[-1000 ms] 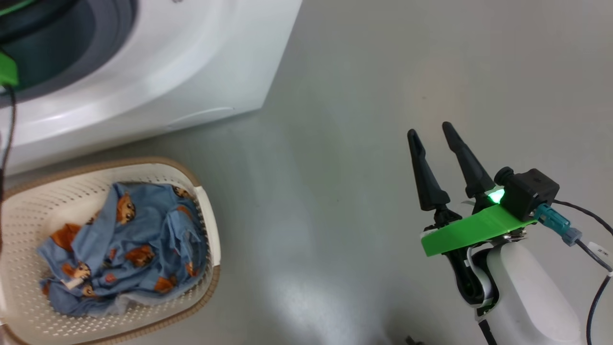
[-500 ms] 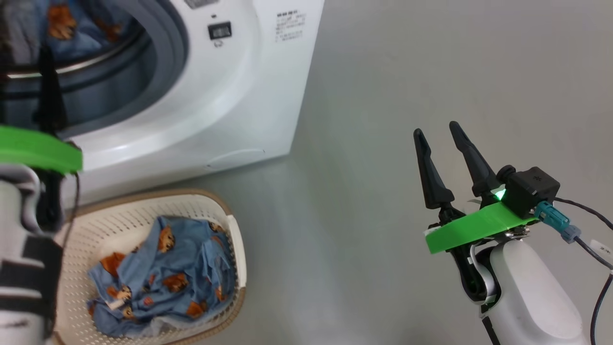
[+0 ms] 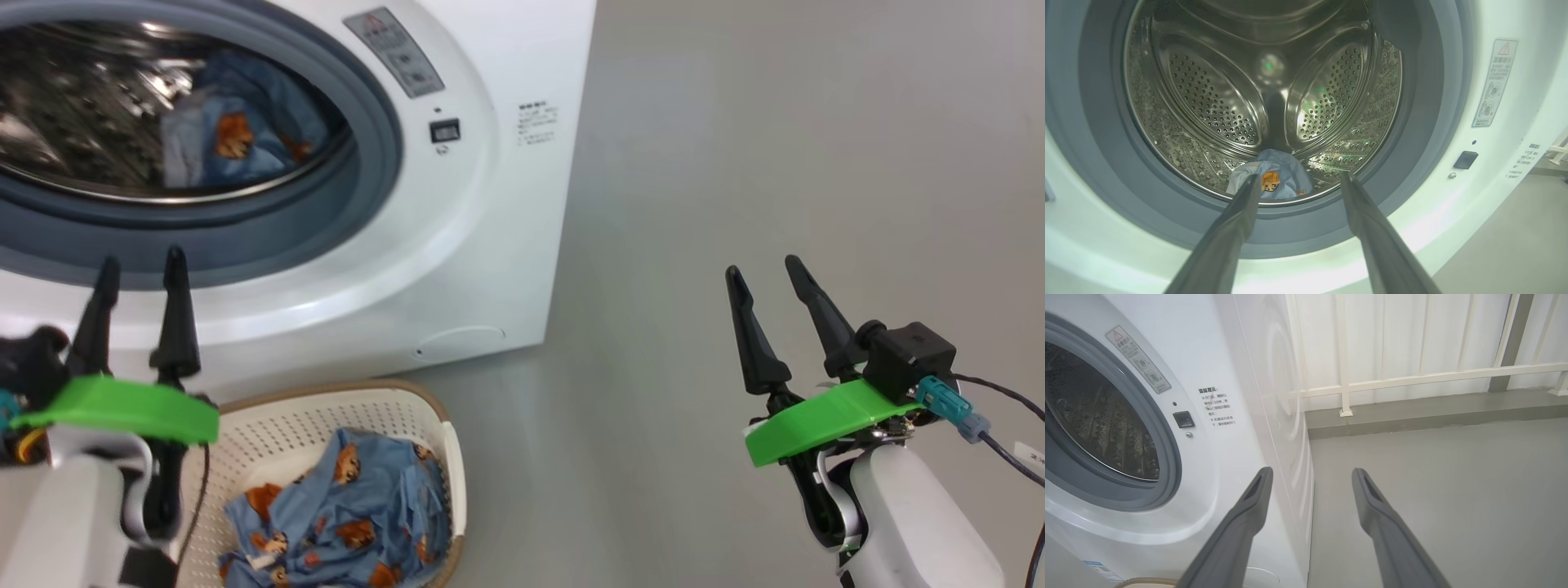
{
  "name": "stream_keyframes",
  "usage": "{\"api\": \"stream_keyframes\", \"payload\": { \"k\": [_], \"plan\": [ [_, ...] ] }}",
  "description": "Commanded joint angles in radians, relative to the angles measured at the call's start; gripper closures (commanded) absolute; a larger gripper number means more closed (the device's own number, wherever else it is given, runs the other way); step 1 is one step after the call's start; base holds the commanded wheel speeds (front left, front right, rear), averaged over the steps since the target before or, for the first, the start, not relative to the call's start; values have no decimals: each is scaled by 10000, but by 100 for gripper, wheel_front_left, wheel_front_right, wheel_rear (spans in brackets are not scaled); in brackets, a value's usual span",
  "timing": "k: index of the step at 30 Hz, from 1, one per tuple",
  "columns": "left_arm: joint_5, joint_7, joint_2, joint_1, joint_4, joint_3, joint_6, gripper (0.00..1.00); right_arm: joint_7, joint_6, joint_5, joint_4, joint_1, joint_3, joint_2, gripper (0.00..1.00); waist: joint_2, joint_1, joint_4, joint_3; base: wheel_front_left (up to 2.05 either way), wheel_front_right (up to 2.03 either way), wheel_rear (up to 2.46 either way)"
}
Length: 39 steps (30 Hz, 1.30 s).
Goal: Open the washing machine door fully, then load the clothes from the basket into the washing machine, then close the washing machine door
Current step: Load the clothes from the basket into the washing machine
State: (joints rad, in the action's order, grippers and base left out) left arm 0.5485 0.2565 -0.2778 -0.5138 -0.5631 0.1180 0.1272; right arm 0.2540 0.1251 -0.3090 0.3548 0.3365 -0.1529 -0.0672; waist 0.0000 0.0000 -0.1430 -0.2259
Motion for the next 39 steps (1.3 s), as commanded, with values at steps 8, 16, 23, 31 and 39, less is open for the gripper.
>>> {"api": "stream_keyframes", "payload": {
  "k": [8,16,23,31,39],
  "plan": [
    [-582,53,75,1566,1036,-947,31,0,78,56,-306,-37,-335,-272,-184,0,0,0,593,1188,0,0,0],
    [-1049,53,371,2685,1824,-1265,-63,0,78,56,-489,-28,-659,-268,-358,0,0,0,863,1557,0,0,0],
    [-1333,53,516,3307,2298,-1375,-182,0,78,56,-553,-15,-881,-237,-463,0,0,0,1038,1809,0,0,0],
    [-1458,53,645,3649,2500,-1363,-300,0,78,56,-632,15,-1039,-264,-539,0,0,0,1123,1985,0,0,0],
    [-1458,53,741,3803,2649,-1358,-352,0,78,56,-700,25,-1088,-333,-607,0,0,0,1130,2038,0,0,0]
  ]
}}
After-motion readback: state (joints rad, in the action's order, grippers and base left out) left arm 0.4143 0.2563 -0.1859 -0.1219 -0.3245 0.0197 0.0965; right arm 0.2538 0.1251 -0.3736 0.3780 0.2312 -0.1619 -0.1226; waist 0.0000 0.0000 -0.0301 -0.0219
